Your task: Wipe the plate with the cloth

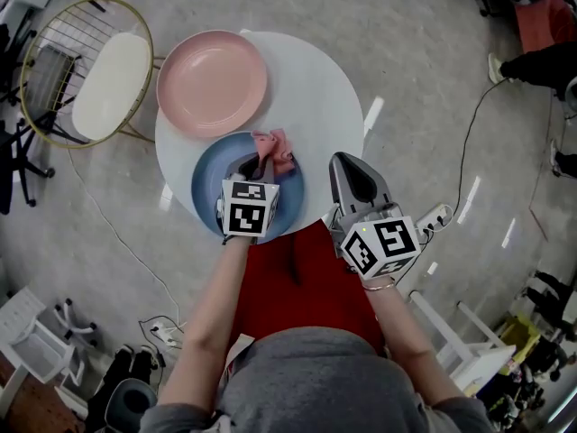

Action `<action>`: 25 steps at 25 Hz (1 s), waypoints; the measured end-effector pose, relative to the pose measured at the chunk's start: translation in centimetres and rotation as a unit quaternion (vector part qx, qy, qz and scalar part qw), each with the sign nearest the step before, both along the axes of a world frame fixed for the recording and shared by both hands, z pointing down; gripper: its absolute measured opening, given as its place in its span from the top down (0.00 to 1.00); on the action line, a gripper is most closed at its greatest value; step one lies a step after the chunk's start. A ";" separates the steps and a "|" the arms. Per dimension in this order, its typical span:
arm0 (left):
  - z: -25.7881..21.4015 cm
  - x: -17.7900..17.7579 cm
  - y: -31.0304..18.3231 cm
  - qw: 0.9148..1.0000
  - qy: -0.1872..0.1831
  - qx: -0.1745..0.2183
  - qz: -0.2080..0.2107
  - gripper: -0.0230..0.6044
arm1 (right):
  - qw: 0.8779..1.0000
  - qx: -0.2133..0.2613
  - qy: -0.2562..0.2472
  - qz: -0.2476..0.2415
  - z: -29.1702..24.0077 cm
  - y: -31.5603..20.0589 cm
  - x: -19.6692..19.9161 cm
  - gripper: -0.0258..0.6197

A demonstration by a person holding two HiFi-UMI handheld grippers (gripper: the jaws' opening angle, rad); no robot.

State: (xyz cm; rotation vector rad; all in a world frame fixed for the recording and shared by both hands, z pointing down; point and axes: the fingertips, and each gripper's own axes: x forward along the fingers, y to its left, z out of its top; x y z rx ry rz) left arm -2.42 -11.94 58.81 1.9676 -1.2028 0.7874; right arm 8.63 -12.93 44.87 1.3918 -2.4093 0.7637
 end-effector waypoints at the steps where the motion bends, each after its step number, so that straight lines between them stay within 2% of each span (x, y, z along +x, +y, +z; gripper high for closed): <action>1: 0.1 -0.4 -0.1 1.000 -0.004 -0.003 -0.006 0.91 | 1.000 -0.004 0.001 -0.003 0.0 -0.1 -0.4 0.91; 7: 1.0 -3.7 -0.3 0.998 -0.023 -0.015 -0.058 0.91 | 0.999 -0.011 -0.001 -0.040 0.3 -0.7 -3.1 0.91; 12: 1.0 -6.7 -0.4 0.992 -0.046 -0.024 -0.112 0.91 | 0.997 -0.011 -0.003 -0.072 0.5 -1.1 -5.0 0.91; 16: 1.0 -8.9 0.2 0.986 -0.071 -0.034 -0.149 0.91 | 0.996 -0.012 -0.003 -0.089 0.4 -1.4 -6.1 0.91; 21: 0.5 -11.0 1.3 0.975 -0.075 -0.051 -0.204 0.91 | 0.994 -0.009 -0.005 -0.112 0.0 -1.7 -7.2 0.91; 25: 0.2 -12.6 2.6 0.966 -0.097 -0.057 -0.235 0.91 | 0.991 -0.008 -0.006 -0.133 0.1 -1.7 -8.3 0.91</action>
